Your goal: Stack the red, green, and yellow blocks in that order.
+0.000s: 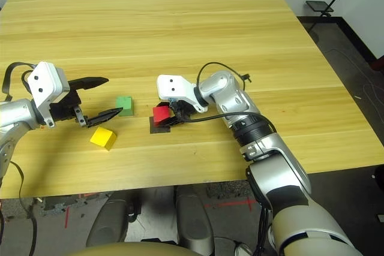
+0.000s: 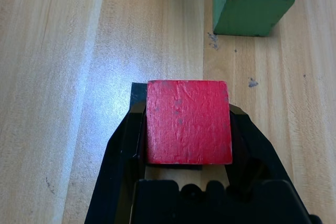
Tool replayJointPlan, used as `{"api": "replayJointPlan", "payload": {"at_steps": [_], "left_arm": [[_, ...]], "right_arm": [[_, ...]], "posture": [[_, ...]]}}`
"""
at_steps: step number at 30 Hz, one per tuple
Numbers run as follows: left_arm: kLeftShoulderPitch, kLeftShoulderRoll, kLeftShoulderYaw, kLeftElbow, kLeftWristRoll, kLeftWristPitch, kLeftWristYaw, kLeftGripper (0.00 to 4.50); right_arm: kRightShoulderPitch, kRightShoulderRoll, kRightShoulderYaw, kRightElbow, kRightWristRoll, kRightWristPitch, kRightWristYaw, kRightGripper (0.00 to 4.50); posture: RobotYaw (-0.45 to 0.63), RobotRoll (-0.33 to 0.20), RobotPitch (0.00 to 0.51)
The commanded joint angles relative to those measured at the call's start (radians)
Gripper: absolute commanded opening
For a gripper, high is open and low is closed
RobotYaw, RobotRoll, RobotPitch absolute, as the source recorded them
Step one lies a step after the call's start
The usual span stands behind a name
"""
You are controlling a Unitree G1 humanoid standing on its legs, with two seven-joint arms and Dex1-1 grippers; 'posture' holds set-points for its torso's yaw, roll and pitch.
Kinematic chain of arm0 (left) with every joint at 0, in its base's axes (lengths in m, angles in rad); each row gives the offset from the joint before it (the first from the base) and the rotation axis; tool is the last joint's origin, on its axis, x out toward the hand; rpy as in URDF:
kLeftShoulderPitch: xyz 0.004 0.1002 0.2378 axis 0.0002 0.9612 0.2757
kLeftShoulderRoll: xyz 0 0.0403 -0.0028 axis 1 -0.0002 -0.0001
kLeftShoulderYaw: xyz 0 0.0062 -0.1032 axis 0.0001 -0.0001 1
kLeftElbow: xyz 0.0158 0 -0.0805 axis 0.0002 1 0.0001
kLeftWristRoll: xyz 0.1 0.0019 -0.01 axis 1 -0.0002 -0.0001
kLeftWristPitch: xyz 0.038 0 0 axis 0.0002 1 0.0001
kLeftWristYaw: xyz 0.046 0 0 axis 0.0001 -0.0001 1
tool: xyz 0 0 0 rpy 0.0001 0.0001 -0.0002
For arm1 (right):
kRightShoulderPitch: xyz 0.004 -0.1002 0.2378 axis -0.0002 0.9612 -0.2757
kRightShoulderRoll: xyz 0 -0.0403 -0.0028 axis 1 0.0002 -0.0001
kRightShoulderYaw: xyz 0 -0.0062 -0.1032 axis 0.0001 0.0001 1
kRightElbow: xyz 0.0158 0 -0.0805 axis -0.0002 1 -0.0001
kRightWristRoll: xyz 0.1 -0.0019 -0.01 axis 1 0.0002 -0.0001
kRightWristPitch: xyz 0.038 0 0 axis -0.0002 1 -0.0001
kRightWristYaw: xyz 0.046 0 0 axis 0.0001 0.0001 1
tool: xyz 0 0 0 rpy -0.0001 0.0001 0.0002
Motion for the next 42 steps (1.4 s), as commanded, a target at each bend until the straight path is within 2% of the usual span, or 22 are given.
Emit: {"api": "replayJointPlan", "payload": {"at_steps": [1, 6, 8, 10, 13, 18, 25, 29, 42], "left_arm": [[0.005, 0.003, -0.008, -0.009, 0.005, 0.007, 0.002, 4.5], [-0.014, 0.012, -0.033, 0.014, 0.024, -0.01, -0.02, 4.5], [-0.027, 0.021, -0.049, 0.029, 0.038, -0.023, -0.041, 4.5], [-0.043, 0.03, -0.062, 0.049, 0.05, -0.033, -0.062, 4.5], [-0.097, 0.05, -0.09, 0.115, 0.079, -0.067, -0.113, 4.5], [-0.184, 0.058, -0.145, 0.216, 0.122, -0.118, -0.186, 4.5], [-0.242, 0.043, -0.209, 0.341, 0.174, -0.172, -0.257, 4.5], [-0.269, 0.011, -0.236, 0.423, 0.208, -0.19, -0.265, 4.5], [-0.345, -0.068, -0.259, 0.632, 0.262, -0.256, -0.315, 4.43]], "right_arm": [[0.036, -0.002, 0.028, -0.023, -0.004, 0.01, 0.017, 2.07], [0.049, -0.005, 0.036, -0.039, -0.006, -0.008, 0.027, 2.07], [0.051, -0.005, 0.034, -0.04, -0.004, -0.024, 0.033, 2.8], [0.051, -0.006, 0.028, -0.036, 0.002, -0.042, 0.037, 3.31], [0.034, -0.02, -0.009, -0.019, 0.032, -0.055, 0.055, 4.42], [-0.055, -0.053, -0.129, 0.057, 0.137, -0.014, 0.101, 4.46], [-0.171, -0.143, -0.204, 0.207, 0.148, -0.039, 0.138, 4.46], [-0.162, -0.158, -0.226, 0.209, 0.153, -0.035, 0.115, 4.46], [-0.07, -0.158, -0.251, 0.047, 0.195, 0.071, 0.055, 4.49]], "posture": [[0.48, -0.119, 0.217], [0.48, -0.114, 0.218], [0.47, -0.111, 0.216], [0.47, -0.111, 0.216], [0.45, -0.108, 0.206], [0.42, -0.105, 0.196], [0.36, -0.1, 0.18], [0.33, -0.09, 0.172], [0.28, -0.068, 0.165]]}}
